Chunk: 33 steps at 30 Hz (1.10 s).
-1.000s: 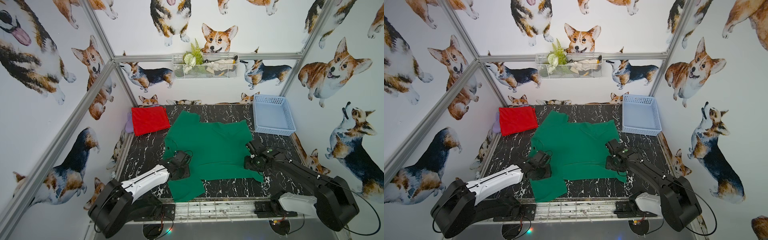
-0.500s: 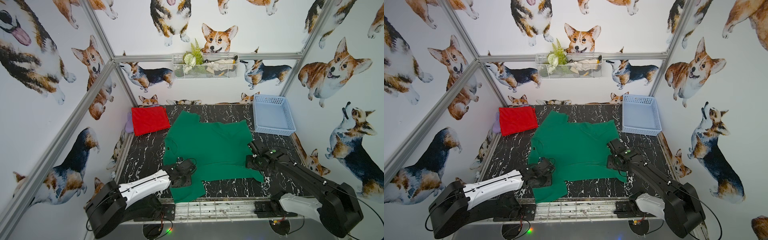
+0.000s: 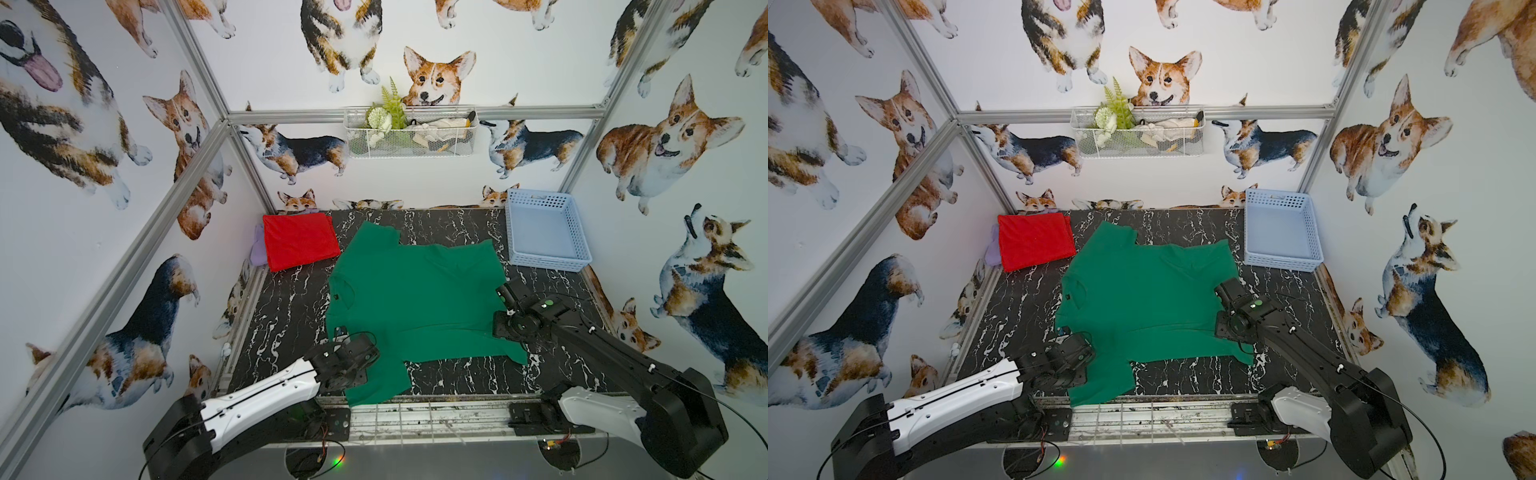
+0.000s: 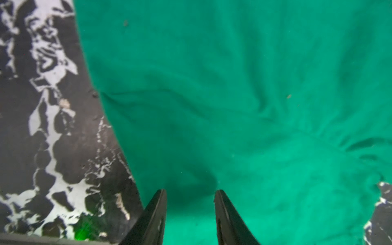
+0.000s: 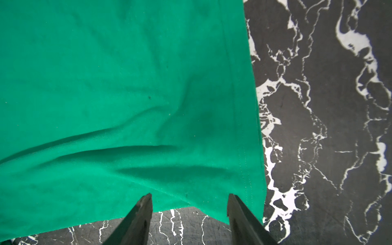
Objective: Fold and stack t-shirts
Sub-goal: Flatten out the T-shirt at the center of the board.
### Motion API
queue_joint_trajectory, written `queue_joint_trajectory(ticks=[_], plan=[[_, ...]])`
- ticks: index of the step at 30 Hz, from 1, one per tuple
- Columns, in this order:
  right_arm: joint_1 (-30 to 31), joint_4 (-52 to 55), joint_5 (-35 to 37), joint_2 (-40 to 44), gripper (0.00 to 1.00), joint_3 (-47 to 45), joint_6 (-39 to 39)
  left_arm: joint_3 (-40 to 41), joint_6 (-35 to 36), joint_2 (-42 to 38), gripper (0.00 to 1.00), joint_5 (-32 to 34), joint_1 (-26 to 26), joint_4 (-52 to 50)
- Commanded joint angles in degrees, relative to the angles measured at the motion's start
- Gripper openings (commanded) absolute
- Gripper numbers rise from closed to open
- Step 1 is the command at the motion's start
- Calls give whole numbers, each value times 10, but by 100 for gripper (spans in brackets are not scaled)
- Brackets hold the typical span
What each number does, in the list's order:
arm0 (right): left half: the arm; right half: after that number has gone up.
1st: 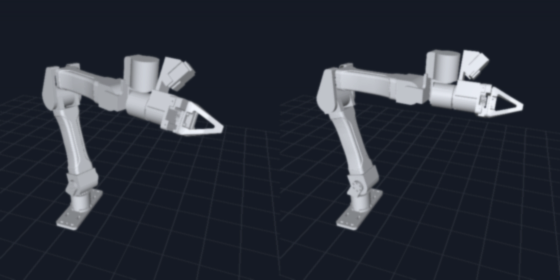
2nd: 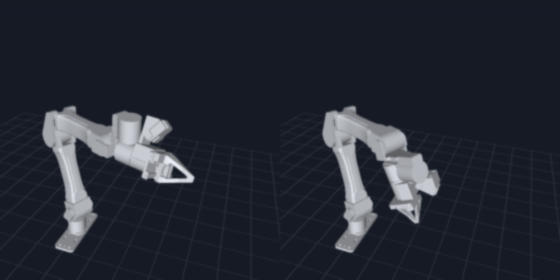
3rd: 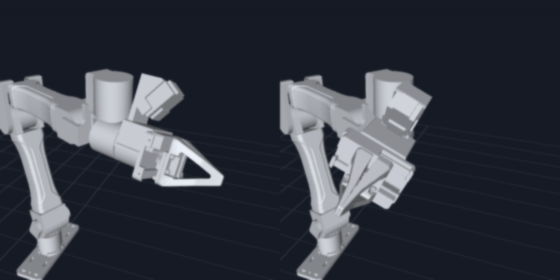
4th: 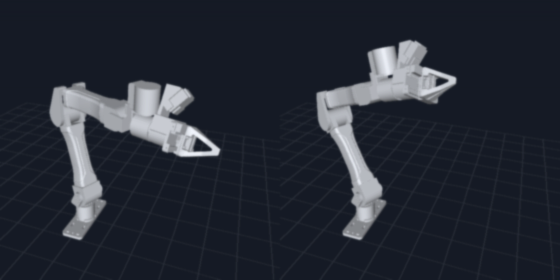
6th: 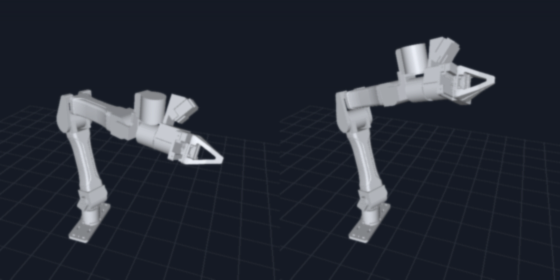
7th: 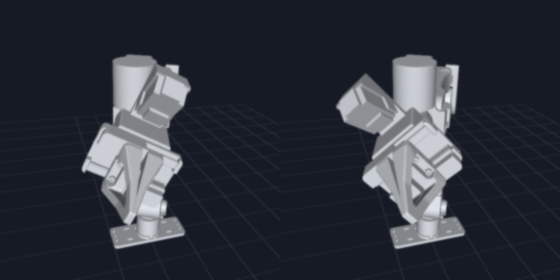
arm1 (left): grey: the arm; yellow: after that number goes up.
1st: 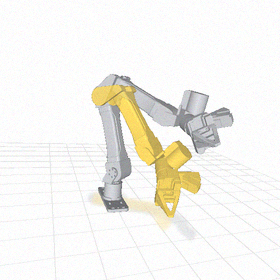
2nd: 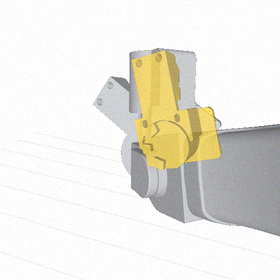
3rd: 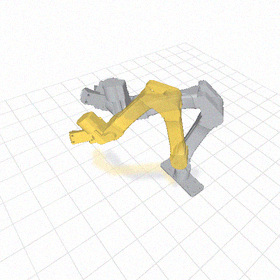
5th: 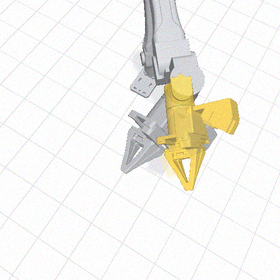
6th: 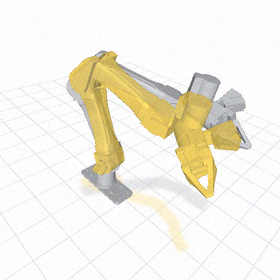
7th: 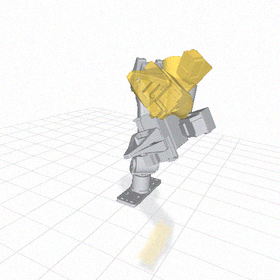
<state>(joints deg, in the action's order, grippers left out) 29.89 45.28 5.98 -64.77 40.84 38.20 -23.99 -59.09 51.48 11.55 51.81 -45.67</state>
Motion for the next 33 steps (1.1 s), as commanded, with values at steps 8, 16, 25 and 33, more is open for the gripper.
queue_joint_trajectory(ticks=[8,16,25,33], plan=[[-2,-4,5,-11,64,68,-23,-132,56,-37,43,39,1,-7],[-65,-29,-38,-143,40,241,-83,-335,192,160,45,85,-27,59],[-135,27,-83,-413,0,516,-143,-498,315,367,5,-60,-253,126],[-150,100,-94,-625,0,751,-166,-692,369,578,2,-94,-337,87]])
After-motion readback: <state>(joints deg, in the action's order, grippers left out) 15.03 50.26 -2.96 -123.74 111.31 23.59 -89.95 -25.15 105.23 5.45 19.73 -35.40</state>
